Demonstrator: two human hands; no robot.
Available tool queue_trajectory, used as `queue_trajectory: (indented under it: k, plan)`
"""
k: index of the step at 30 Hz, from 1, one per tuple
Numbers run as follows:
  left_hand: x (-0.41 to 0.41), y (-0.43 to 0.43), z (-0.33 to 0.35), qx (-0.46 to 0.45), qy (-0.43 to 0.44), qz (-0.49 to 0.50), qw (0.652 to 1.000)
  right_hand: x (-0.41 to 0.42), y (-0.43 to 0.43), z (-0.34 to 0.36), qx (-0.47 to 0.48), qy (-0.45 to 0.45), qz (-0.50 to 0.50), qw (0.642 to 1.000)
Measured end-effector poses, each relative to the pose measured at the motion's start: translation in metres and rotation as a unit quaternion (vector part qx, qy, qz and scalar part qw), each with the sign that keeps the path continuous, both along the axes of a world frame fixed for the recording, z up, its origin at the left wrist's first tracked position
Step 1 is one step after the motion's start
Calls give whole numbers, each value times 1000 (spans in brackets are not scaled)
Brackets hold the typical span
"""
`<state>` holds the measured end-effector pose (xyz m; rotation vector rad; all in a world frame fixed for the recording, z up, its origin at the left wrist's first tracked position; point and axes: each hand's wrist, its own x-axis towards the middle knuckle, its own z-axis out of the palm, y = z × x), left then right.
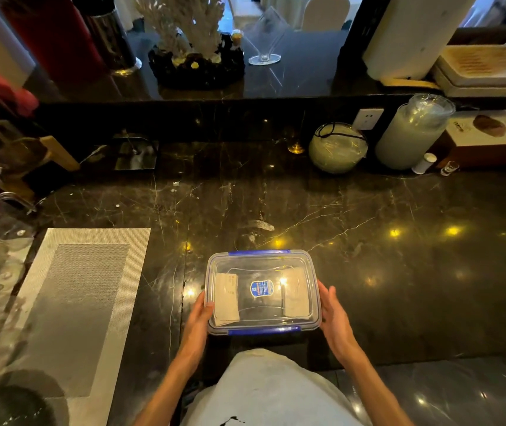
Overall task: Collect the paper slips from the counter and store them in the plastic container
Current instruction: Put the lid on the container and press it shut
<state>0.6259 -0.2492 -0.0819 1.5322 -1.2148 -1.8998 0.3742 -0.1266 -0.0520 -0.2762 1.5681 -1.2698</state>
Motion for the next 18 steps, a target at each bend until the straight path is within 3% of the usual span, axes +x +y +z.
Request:
queue_trajectory:
  k: [2,4,6,8,10,14,18]
  plan:
    - [-4,5,4,-40,-36,-52,997,1,-1,1,1,41,32,999]
    - [-9,10,7,-140,-122,-130,974,4,0,1,6,116,73,991]
    - [-11,14,7,-273,-227,-192,915,5,2,-1,45,225,145,963]
    - [-13,16,8,-362,-286,-246,853,7,5,-6,78,377,234,893]
    - [-14,19,5,-387,-309,-295,817,11,7,-10,78,469,297,828]
    - [-14,25,-8,-372,-347,-361,782,21,10,-20,109,508,398,756]
    - [-13,27,-17,-377,-386,-375,754,19,9,-26,122,510,427,737]
